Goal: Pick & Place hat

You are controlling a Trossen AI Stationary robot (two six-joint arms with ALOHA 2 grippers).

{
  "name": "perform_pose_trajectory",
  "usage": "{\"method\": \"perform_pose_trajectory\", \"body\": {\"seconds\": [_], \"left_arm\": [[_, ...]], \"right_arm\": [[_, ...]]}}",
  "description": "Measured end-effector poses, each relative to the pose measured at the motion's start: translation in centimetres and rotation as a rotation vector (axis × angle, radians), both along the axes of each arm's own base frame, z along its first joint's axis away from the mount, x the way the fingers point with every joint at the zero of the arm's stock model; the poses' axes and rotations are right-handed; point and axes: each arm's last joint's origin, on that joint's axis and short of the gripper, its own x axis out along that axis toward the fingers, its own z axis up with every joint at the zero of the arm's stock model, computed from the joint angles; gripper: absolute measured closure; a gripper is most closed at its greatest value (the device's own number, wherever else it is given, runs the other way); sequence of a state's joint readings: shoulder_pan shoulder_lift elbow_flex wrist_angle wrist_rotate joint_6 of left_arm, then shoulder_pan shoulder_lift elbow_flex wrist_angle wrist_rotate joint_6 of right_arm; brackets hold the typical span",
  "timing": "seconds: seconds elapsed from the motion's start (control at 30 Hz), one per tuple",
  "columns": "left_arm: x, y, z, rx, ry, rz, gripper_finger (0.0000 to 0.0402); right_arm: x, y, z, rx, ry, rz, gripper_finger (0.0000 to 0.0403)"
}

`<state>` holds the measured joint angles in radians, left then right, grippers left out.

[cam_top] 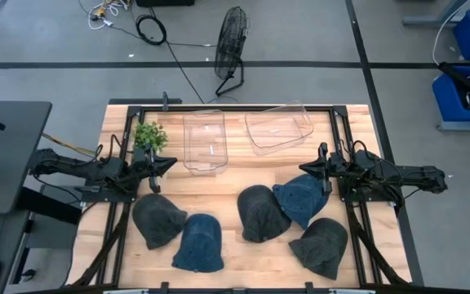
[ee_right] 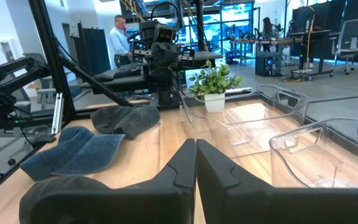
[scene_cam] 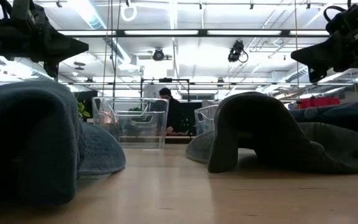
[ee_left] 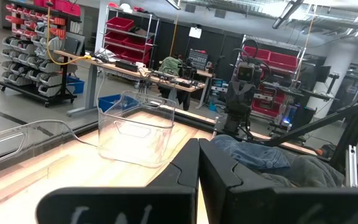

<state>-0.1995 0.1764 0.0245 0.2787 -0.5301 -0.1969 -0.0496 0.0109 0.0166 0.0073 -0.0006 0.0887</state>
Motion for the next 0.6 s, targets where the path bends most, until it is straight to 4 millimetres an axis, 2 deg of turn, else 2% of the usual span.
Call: {"method": "perform_pose_trajectory", "body": {"seconds": [0.6], "left_arm": [[-0.01, 0.00, 0.09, 0.014, -0.004, 0.002, 0.0392]], "right_arm": [[0.00, 0.00, -0.01, 0.000, 0.000, 0.000, 0.0385]]}}
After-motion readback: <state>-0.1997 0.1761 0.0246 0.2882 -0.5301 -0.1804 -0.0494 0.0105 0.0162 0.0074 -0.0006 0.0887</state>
